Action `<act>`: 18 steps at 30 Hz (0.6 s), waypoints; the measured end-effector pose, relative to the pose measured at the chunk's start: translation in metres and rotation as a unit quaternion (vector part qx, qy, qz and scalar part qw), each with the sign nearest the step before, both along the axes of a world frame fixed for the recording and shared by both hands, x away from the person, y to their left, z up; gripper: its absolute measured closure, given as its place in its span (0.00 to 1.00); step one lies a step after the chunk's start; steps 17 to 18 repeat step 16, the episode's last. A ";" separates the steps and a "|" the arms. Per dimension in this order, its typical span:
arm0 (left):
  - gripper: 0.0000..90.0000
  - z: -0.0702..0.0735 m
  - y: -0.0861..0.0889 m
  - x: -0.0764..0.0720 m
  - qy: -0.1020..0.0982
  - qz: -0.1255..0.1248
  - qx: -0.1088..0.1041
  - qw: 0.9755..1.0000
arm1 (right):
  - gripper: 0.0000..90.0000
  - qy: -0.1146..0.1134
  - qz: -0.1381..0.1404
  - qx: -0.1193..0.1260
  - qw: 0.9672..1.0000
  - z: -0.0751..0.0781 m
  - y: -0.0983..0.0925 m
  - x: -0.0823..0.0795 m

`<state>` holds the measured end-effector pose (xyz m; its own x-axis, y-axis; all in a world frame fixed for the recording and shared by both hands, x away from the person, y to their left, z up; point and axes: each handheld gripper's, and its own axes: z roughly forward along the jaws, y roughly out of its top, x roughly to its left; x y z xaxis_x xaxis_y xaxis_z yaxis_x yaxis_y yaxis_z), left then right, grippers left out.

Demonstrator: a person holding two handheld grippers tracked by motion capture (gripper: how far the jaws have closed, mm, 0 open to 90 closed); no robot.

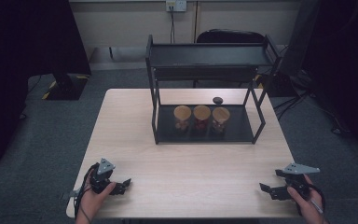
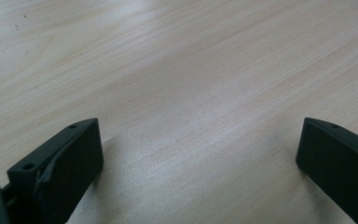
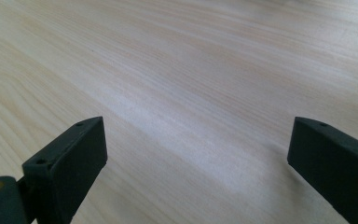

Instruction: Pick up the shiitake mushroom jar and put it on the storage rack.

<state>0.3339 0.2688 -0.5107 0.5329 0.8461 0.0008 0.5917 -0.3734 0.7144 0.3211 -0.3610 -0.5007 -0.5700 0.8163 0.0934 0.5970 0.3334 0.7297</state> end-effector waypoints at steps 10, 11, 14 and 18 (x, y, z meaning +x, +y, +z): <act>0.00 0.000 0.000 0.000 0.000 0.000 0.000 1.000 | 0.03 0.008 0.011 -0.027 1.000 -0.004 -0.009 -0.009; 0.00 0.000 0.000 0.000 0.000 0.000 0.000 1.000 | 0.03 0.007 0.013 -0.028 0.999 -0.004 -0.010 -0.009; 0.00 0.000 0.000 0.000 0.000 0.000 0.000 1.000 | 0.02 0.002 0.024 -0.050 0.998 -0.005 -0.008 -0.009; 0.00 0.000 0.000 0.000 0.000 0.000 0.000 1.000 | 0.00 0.001 0.029 -0.063 0.998 -0.005 -0.006 -0.010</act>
